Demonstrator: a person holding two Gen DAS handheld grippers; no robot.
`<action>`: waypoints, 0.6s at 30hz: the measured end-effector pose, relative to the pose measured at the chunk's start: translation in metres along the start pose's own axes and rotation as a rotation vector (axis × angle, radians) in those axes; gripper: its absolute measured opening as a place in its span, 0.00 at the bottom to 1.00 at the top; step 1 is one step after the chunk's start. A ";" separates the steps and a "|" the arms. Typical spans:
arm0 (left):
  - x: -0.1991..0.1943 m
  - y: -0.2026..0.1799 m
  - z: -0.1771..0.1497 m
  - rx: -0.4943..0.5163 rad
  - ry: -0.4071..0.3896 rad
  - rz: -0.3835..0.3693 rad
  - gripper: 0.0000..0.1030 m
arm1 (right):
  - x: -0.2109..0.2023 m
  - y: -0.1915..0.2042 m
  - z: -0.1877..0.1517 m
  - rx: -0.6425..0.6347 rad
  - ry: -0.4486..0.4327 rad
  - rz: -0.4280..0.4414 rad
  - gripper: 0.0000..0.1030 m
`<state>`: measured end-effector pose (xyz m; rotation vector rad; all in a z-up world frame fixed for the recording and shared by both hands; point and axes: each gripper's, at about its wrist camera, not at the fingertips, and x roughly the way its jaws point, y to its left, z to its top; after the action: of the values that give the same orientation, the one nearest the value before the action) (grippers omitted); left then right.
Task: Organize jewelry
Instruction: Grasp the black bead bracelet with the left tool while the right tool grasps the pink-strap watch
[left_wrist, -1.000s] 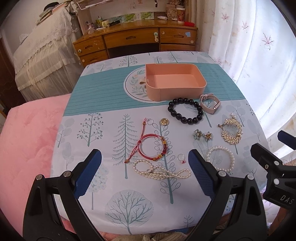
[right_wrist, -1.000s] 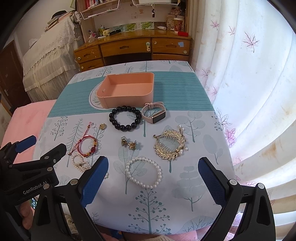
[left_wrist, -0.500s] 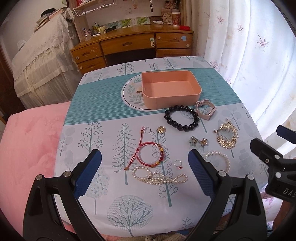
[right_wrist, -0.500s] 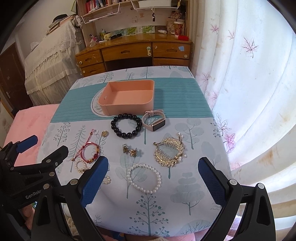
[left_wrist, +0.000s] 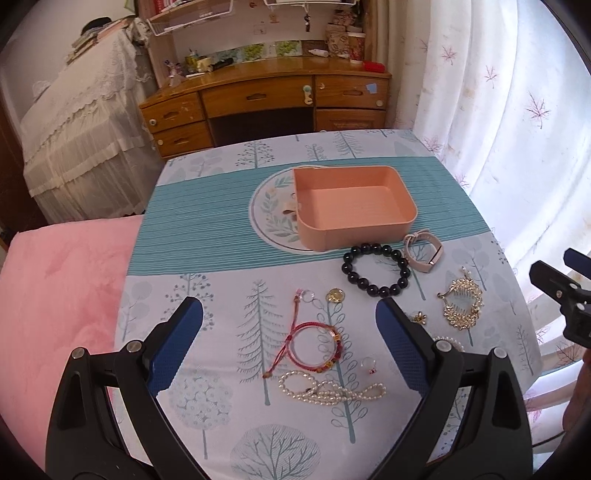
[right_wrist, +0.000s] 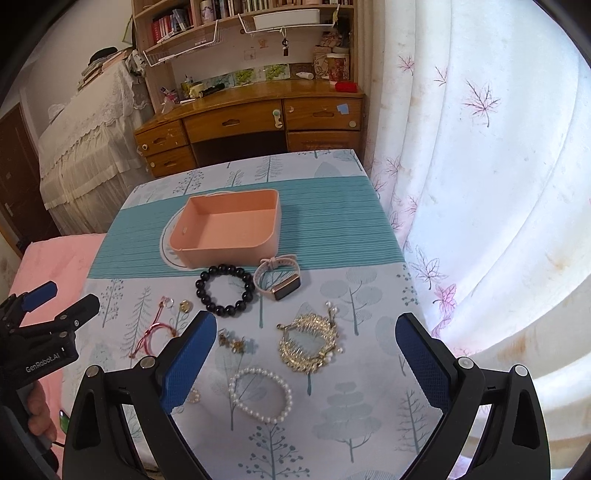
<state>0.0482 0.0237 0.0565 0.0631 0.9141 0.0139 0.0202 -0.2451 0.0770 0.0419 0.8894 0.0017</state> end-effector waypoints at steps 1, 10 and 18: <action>0.004 0.000 0.003 0.003 0.003 -0.014 0.91 | 0.002 -0.001 0.002 0.000 0.003 0.001 0.96; 0.076 -0.018 0.020 0.058 0.068 -0.019 0.91 | 0.062 0.002 0.023 -0.066 0.079 0.025 0.95; 0.169 -0.033 0.029 0.052 0.222 -0.048 0.91 | 0.164 0.003 0.044 -0.187 0.261 0.079 0.74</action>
<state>0.1743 -0.0036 -0.0614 0.0888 1.1374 -0.0486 0.1581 -0.2410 -0.0228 -0.0997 1.1446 0.1670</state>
